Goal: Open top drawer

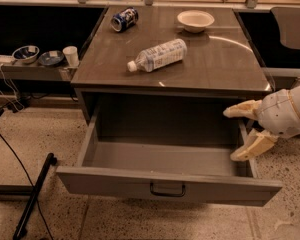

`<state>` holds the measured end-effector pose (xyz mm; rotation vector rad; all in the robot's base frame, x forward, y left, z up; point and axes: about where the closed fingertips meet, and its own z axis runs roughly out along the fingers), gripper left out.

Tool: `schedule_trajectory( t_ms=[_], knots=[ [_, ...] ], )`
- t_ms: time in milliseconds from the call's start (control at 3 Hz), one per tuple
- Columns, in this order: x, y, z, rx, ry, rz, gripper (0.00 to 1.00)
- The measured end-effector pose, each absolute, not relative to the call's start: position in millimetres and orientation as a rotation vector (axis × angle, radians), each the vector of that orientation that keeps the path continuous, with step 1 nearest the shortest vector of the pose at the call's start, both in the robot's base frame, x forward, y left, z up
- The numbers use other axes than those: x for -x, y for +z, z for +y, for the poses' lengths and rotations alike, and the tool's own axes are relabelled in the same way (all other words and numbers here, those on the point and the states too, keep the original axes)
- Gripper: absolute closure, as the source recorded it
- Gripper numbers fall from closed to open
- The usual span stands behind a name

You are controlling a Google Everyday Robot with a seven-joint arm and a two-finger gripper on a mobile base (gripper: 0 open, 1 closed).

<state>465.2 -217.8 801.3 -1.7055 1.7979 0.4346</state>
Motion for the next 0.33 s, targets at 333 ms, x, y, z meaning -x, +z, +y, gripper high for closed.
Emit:
schedule_trajectory(
  t_ms=[333],
  knots=[
    [-465.2,801.3,-217.8,1.706,0.435,1.798,0.00]
  ],
)
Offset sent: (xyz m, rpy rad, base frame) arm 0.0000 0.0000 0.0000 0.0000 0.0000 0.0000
